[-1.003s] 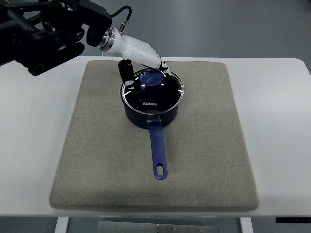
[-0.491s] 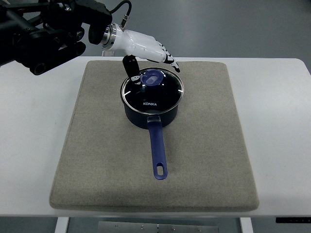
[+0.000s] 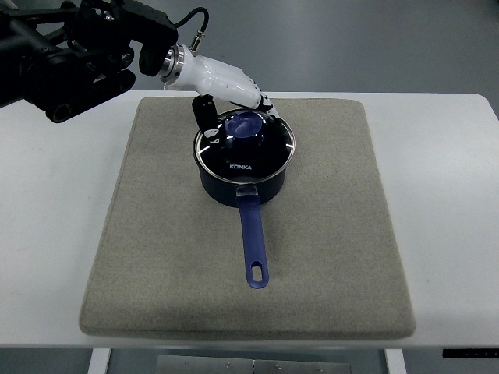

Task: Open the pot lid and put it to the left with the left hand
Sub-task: 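Adjust the left hand fingers around the blue knob, then close the left hand fingers to grip the blue knob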

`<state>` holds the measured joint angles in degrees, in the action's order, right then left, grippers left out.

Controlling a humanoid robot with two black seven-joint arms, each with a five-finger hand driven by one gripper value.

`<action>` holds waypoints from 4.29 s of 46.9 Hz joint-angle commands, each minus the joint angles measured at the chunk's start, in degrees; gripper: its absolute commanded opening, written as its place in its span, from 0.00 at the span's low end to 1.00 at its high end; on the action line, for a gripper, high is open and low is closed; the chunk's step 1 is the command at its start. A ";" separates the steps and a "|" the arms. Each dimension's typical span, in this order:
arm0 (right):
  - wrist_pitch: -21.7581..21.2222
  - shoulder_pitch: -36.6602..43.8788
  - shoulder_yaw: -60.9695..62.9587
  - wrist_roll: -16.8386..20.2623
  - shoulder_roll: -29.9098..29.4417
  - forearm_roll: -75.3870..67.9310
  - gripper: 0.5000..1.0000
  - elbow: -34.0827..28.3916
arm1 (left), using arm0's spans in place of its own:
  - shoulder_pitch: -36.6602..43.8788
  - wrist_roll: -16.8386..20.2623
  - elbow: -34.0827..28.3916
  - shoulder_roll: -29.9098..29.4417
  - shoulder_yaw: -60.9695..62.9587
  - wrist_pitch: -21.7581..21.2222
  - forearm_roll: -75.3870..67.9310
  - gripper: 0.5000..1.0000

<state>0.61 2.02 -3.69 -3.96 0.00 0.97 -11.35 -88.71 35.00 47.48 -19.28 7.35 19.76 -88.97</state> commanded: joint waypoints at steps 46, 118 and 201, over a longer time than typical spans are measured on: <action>0.00 0.00 0.00 0.00 0.00 0.00 0.83 0.01 | -3.31 0.00 -7.14 5.31 0.38 11.53 2.67 0.86; 0.00 0.00 0.00 0.00 0.00 0.00 0.83 0.01 | -3.83 0.00 -3.71 4.34 0.56 5.82 -2.87 0.60; 0.00 0.00 0.00 0.00 0.00 0.00 0.83 -0.08 | -3.75 0.00 -3.71 3.81 2.93 3.97 -2.35 0.00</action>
<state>0.62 2.02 -3.69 -3.95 0.00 0.97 -11.38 -92.45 35.00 43.77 -15.47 10.30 23.71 -91.54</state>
